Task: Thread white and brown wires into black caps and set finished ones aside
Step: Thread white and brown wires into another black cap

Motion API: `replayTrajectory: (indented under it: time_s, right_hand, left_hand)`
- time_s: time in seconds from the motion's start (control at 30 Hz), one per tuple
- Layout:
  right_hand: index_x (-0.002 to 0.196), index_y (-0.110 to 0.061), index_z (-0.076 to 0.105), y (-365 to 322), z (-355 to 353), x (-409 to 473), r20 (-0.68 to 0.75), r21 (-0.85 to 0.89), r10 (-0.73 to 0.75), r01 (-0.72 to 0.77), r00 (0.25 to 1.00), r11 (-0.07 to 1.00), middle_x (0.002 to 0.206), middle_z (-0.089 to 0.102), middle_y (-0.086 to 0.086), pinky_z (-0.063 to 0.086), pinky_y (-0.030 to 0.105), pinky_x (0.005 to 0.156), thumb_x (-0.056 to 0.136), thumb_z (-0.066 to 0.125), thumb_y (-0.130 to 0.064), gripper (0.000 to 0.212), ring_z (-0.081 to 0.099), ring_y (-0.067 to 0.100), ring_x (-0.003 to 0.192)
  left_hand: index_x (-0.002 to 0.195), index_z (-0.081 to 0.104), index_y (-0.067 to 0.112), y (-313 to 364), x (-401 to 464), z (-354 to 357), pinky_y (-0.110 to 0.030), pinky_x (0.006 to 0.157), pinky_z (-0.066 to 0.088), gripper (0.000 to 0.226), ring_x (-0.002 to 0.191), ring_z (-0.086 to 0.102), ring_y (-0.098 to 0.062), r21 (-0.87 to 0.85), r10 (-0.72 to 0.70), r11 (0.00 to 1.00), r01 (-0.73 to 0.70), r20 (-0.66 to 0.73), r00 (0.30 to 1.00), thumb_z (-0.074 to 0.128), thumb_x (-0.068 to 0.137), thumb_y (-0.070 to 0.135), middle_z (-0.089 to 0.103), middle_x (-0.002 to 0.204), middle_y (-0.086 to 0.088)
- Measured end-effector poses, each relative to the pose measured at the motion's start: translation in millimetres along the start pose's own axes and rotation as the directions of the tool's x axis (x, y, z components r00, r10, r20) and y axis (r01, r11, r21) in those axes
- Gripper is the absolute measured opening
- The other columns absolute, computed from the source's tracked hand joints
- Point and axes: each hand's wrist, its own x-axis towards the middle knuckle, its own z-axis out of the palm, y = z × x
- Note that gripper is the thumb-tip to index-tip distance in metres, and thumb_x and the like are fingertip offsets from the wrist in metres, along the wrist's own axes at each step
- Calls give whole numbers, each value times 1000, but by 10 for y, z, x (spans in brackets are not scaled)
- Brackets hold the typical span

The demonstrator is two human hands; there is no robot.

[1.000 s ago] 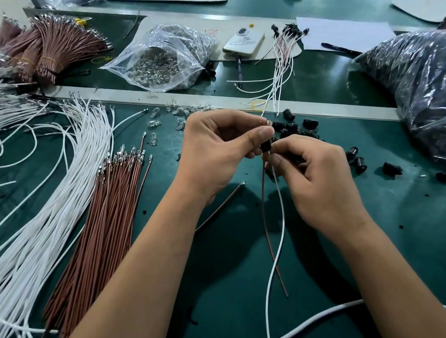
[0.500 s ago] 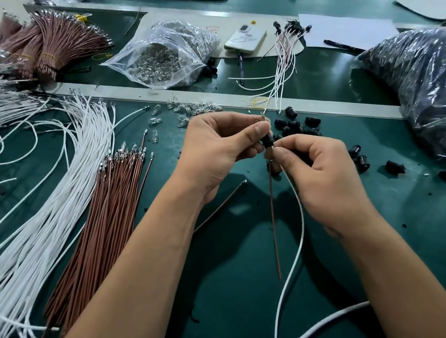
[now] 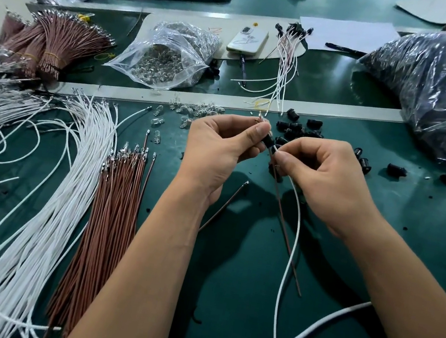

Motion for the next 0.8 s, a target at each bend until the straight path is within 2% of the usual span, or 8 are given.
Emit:
replayTrajectory:
  time_s: [0.23, 0.33, 0.43, 0.53, 0.7, 0.8]
  right_hand:
    - [85, -18, 76, 7, -3, 2, 25, -87, -35, 37, 999, 996, 76, 74, 1, 55, 31, 73, 99, 69, -15, 17, 69, 23, 75]
    - [86, -20, 76, 15, -4, 4, 45, -121, -52, 57, 998, 991, 76, 73, 0, 56, 37, 72, 99, 70, -16, 14, 68, 22, 74]
    - [87, -21, 76, 25, -6, 6, 52, -135, -70, 77, 996, 988, 75, 72, -3, 55, 32, 70, 98, 71, -17, 13, 65, 14, 70]
    - [88, -20, 76, 32, -10, 11, 62, -152, -97, 105, 993, 983, 75, 72, -4, 55, 33, 71, 97, 71, -14, 12, 67, 18, 73]
    - [87, -21, 75, 50, -3, 4, 80, -188, -115, 129, 990, 974, 75, 71, -6, 48, 17, 68, 96, 71, -10, 15, 63, 5, 69]
    - [87, -23, 74, 65, -10, 9, 72, -200, -124, 136, 990, 970, 76, 71, -6, 54, 25, 70, 96, 71, -11, 15, 65, 8, 71]
  left_hand:
    - [86, 77, 5, 7, -4, -7, -19, 61, 54, 5, 59, 63, -11, 24, 1, 1000, -2, 39, 999, 79, 82, 5, 74, 76, -11]
    - [89, 76, -1, 9, -4, -12, -19, 61, 53, 10, 58, 62, -12, 67, 56, 996, -59, 41, 998, 80, 81, 3, 73, 75, -14]
    - [89, 75, -4, 9, -9, -2, -19, 60, 52, 11, 57, 61, -12, 84, 93, 992, -96, 42, 995, 80, 81, 1, 73, 72, -14]
    - [92, 74, -8, 21, -12, 1, -19, 59, 51, 14, 57, 61, -13, 95, 123, 987, -127, 40, 992, 79, 81, 0, 72, 74, -16]
    - [92, 74, -9, 42, -10, -23, -20, 60, 52, 14, 60, 60, -17, 78, 158, 984, -159, 14, 987, 79, 81, -2, 71, 75, -19]
    - [91, 74, -9, 48, -20, -23, -21, 60, 52, 14, 62, 61, -21, 85, 182, 979, -184, 24, 983, 79, 80, -3, 72, 75, -21]
